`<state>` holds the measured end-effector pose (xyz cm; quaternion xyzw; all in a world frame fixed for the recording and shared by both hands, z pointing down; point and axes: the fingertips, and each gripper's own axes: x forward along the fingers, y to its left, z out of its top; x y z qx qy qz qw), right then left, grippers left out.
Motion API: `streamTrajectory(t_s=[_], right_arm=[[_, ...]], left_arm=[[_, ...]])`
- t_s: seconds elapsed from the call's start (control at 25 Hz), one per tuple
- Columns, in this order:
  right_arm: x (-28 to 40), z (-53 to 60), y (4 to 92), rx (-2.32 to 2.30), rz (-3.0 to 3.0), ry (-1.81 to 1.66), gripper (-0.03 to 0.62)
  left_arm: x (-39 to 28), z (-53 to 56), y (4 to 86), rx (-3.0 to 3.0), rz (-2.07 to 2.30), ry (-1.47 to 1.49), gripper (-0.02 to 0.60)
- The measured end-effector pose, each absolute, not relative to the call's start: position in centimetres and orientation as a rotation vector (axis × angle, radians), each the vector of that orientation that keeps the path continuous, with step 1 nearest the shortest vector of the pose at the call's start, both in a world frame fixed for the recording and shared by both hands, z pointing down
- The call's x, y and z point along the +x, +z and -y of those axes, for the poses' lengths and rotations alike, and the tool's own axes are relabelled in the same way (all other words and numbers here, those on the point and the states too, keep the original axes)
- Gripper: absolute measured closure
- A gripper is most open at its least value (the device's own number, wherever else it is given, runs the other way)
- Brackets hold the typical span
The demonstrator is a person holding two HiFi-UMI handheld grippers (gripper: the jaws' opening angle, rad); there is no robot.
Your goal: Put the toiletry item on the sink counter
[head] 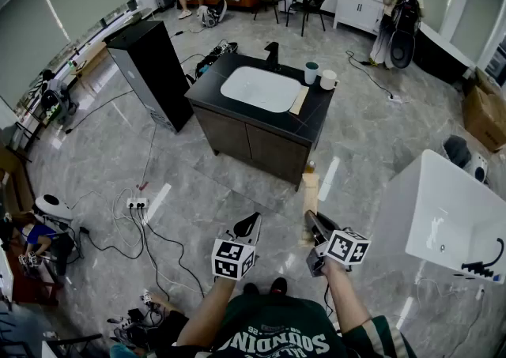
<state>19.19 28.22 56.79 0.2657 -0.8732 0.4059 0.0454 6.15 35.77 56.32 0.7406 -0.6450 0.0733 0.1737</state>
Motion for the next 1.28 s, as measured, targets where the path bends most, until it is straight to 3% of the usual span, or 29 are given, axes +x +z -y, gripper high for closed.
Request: streamTrajectory(t_s=[1.28], right_arm=[[18.3,-29.2,58.5,0.724,2.64,1.306,0.53]], left_arm=[[6.3,-35.0,56.3,2.1,1.844,0.197,0.569]])
